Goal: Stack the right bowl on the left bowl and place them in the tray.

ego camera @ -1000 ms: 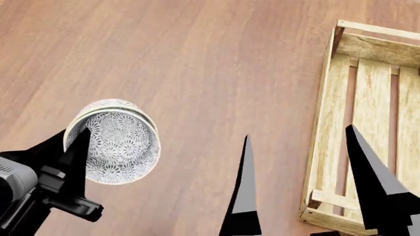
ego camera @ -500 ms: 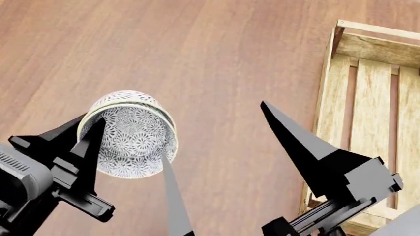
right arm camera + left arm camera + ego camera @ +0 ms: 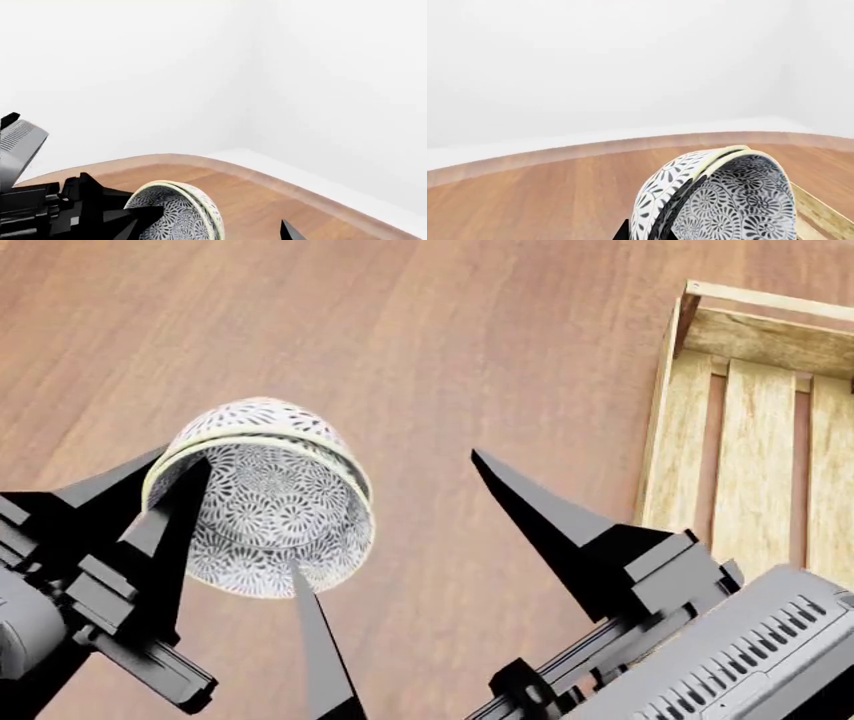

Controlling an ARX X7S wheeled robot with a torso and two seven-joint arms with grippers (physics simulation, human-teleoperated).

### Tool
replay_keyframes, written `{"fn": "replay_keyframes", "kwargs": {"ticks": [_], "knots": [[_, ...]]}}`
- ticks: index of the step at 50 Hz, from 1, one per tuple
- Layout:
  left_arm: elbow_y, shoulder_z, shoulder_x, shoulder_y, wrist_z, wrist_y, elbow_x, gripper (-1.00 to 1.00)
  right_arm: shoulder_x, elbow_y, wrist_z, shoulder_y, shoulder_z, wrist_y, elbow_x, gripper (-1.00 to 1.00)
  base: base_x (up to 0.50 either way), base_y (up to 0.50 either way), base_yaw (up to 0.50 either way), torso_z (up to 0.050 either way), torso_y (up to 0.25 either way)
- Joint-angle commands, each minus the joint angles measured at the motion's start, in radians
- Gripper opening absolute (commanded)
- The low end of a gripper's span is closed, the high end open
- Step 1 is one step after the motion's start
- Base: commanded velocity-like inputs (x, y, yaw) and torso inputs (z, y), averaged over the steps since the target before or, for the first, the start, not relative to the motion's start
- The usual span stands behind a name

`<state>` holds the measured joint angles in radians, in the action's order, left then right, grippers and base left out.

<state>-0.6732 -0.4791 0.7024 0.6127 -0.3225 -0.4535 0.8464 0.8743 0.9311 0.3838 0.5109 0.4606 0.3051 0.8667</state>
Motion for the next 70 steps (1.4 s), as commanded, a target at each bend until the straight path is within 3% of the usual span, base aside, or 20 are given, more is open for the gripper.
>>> {"fn": "replay_keyframes", "kwargs": {"ticks": [1,27,28,31,52,53,70], "knots": [[-0.080,0.014,0.015,0.048,-0.011,-0.029,0.034,-1.00,-0.028,-0.026,-0.021,0.035,0.033,0.024,-0.010,1.00,0.00,0.00,0.00,0.000,0.000],[-0.165,0.021,0.038,0.067,-0.032,-0.042,0.083,-1.00,-0.065,-0.073,-0.031,0.047,0.063,0.028,-0.038,1.00,0.00,0.00,0.00,0.000,0.001],[-0.165,0.017,0.036,0.045,-0.024,-0.024,0.063,-1.00,-0.065,-0.077,-0.031,0.045,0.063,0.027,-0.040,-1.00,0.00,0.00,0.00,0.000,0.000],[-0.177,0.028,0.042,0.084,-0.044,-0.051,0.112,-1.00,-0.065,-0.082,-0.032,0.039,0.064,0.022,-0.045,-1.00,0.00,0.00,0.00,0.000,0.000],[-0.148,0.006,0.047,0.025,-0.017,-0.011,0.053,-1.00,-0.073,-0.097,-0.009,0.017,0.049,-0.006,-0.026,-1.00,0.00,0.00,0.00,0.000,0.001],[-0.154,-0.006,0.049,0.028,-0.008,-0.019,0.047,1.00,-0.076,-0.096,-0.004,0.019,0.046,-0.005,-0.019,-1.00,0.00,0.00,0.00,0.000,0.000],[-0.151,-0.070,0.031,-0.086,0.006,0.032,-0.038,1.00,-0.081,-0.102,0.019,-0.003,0.047,-0.017,-0.040,-1.00,0.00,0.00,0.00,0.000,0.001]]}}
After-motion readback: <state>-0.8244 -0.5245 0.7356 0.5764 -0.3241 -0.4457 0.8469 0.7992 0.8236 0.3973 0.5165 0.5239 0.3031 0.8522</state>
